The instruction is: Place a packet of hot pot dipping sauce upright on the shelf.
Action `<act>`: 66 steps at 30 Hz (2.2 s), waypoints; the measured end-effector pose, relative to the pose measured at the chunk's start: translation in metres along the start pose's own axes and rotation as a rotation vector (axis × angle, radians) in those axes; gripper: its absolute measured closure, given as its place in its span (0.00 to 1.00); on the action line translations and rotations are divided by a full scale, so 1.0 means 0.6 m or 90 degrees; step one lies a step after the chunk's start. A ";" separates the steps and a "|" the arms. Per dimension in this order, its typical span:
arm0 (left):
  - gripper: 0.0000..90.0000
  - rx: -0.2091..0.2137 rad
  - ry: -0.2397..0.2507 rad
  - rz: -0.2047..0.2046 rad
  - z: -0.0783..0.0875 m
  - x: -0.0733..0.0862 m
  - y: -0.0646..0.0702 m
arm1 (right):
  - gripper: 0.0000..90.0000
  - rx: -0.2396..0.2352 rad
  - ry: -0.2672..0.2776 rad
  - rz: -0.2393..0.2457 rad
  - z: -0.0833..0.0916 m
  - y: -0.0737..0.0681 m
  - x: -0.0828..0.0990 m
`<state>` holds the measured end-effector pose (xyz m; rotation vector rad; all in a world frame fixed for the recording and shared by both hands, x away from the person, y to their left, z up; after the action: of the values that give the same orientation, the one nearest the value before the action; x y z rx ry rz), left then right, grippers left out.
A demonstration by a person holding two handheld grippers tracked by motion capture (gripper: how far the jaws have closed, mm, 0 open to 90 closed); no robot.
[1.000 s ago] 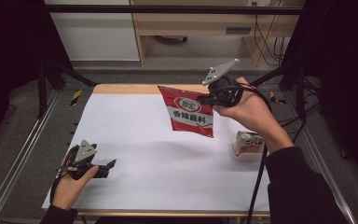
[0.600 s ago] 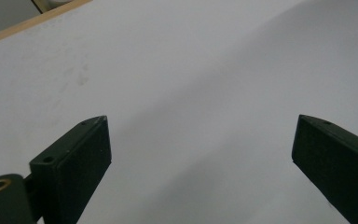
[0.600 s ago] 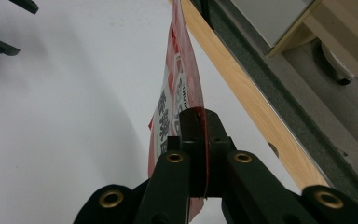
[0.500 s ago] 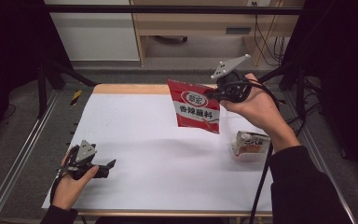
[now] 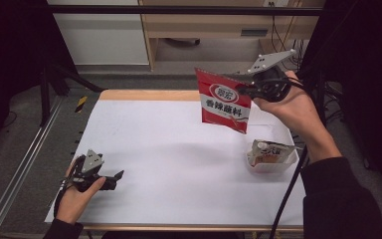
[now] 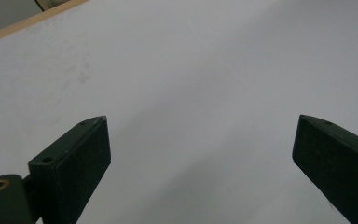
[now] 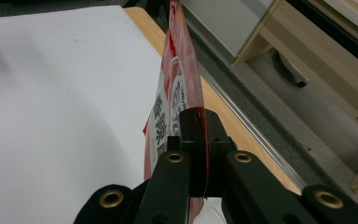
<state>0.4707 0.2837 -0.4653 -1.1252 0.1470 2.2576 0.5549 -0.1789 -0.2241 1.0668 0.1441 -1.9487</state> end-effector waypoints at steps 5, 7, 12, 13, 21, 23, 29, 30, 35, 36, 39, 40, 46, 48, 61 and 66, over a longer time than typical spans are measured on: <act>0.05 -0.003 0.002 0.000 0.002 0.000 0.000 | 1.00 0.025 0.003 -0.019 0.019 0.020 0.021; 0.05 -0.004 0.004 0.001 0.002 0.000 -0.001 | 1.00 0.038 -0.001 -0.022 0.028 0.028 0.031; 0.05 -0.005 0.005 -0.001 0.003 -0.001 -0.001 | 1.00 0.063 -0.005 -0.030 0.042 0.046 0.050; 0.05 -0.004 0.004 -0.001 0.002 -0.001 0.000 | 1.00 0.067 -0.007 -0.033 0.043 0.049 0.054; 0.05 -0.006 0.006 -0.001 0.003 -0.001 0.002 | 1.00 0.080 -0.026 -0.046 0.035 0.079 0.091; 0.05 -0.008 0.006 0.000 0.003 -0.001 0.002 | 1.00 0.079 -0.023 -0.051 0.032 0.088 0.097; 0.05 -0.011 0.002 0.000 0.002 0.000 0.000 | 1.00 0.079 -0.017 -0.056 0.026 0.104 0.110; 0.05 -0.011 0.002 0.000 0.002 0.000 0.000 | 1.00 0.080 -0.017 -0.058 0.026 0.107 0.112; 0.05 -0.015 0.004 0.005 0.004 0.001 -0.003 | 1.00 0.079 -0.026 -0.060 0.017 0.118 0.122; 0.05 -0.014 0.005 0.008 0.004 0.001 -0.005 | 1.00 0.079 -0.026 -0.060 0.015 0.119 0.122; 0.05 -0.011 0.006 0.016 0.004 0.002 -0.008 | 1.00 0.078 -0.024 -0.054 0.010 0.120 0.122; 0.05 -0.010 0.007 0.019 0.004 0.003 -0.009 | 1.00 0.078 -0.025 -0.055 0.010 0.120 0.122; 0.05 -0.011 0.007 0.016 0.005 0.003 -0.009 | 1.00 0.082 -0.021 -0.068 0.012 0.129 0.133; 0.05 -0.011 0.007 0.015 0.005 0.002 -0.008 | 1.00 0.088 -0.022 -0.072 0.016 0.133 0.138; 0.05 -0.010 0.006 0.011 0.004 0.002 -0.006 | 1.00 0.082 -0.031 -0.101 -0.002 0.141 0.173; 0.05 -0.009 0.005 0.011 0.003 0.003 -0.007 | 1.00 0.072 -0.034 -0.110 -0.022 0.140 0.189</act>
<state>0.4710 0.2886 -0.4647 -1.1438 0.1448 2.2735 0.5983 -0.2963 -0.2902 1.1048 0.0992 -2.1610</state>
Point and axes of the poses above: each handheld gripper's, and its own axes: z roughly backward along the jaws, x roughly out of its underside, y roughly to its right, the point moved 3 cm from there along -z, roughly forward along the jaws, and after that the axes turned 3 degrees about -y, right-handed, at the moved point
